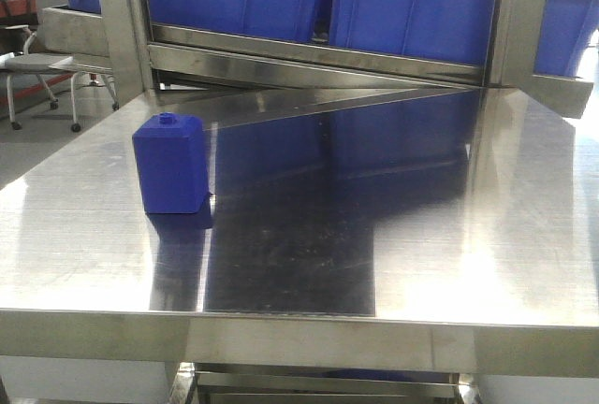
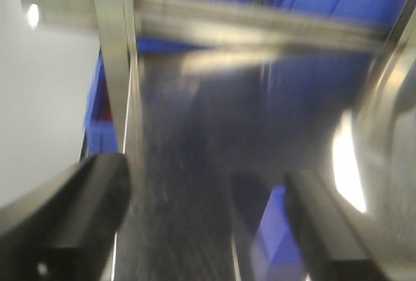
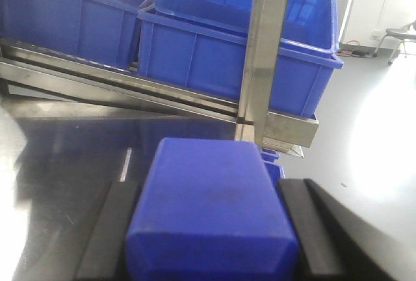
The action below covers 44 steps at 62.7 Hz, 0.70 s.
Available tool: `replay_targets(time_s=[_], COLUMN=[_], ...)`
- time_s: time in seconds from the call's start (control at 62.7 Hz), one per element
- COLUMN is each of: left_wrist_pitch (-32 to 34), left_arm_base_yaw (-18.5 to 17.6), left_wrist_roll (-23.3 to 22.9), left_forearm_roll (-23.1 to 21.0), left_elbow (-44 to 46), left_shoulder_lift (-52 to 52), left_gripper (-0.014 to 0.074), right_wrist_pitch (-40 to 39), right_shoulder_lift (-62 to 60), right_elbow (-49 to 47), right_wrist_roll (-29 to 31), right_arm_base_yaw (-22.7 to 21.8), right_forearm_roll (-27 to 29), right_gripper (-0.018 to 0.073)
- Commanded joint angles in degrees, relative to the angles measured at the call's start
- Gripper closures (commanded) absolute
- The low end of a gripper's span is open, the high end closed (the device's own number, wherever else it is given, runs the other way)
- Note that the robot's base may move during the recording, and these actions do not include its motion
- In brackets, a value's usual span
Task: Pick and sort blue part to right shelf
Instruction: 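Hold the blue bottle in the right gripper while moving the left arm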
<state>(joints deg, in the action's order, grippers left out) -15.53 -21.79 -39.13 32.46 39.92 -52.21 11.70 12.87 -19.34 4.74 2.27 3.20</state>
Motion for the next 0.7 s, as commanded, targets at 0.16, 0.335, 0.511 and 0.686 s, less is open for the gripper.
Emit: replay_targets(time_s=[0.16, 0.335, 0.511, 0.686], left_wrist_pitch=[-13.3, -24.0, -35.5, -42.7], left_arm_base_yaw=[-7.0, -9.2, -9.2, -9.2], left_wrist_roll=[-0.6, -0.6, -0.5, 1.8], left_forearm_roll=[-5.3, -14.8, -18.8, -21.6], left_elbow=[15.1, 25.7, 35.3, 42.5], left_shoulder_lift=[-14.0, -22.4, -30.7, -37.1], left_gripper=[-0.0045, -0.0045, -0.0045, -0.0045], right_wrist_pitch=[-5.2, -5.2, -5.2, -5.2], right_shoulder_lift=[0.5, 0.5, 0.5, 0.5], right_elbow=[-1.7, -1.7, -1.7, -1.7], right_wrist_roll=[0.5, 0.5, 0.5, 0.5], right_arm_base_yaw=[-0.5, -0.5, -0.5, -0.5], right_forearm_roll=[-0.3, -0.3, -0.3, -0.3], right_gripper=[0.0134, 0.0134, 0.0134, 0.0134])
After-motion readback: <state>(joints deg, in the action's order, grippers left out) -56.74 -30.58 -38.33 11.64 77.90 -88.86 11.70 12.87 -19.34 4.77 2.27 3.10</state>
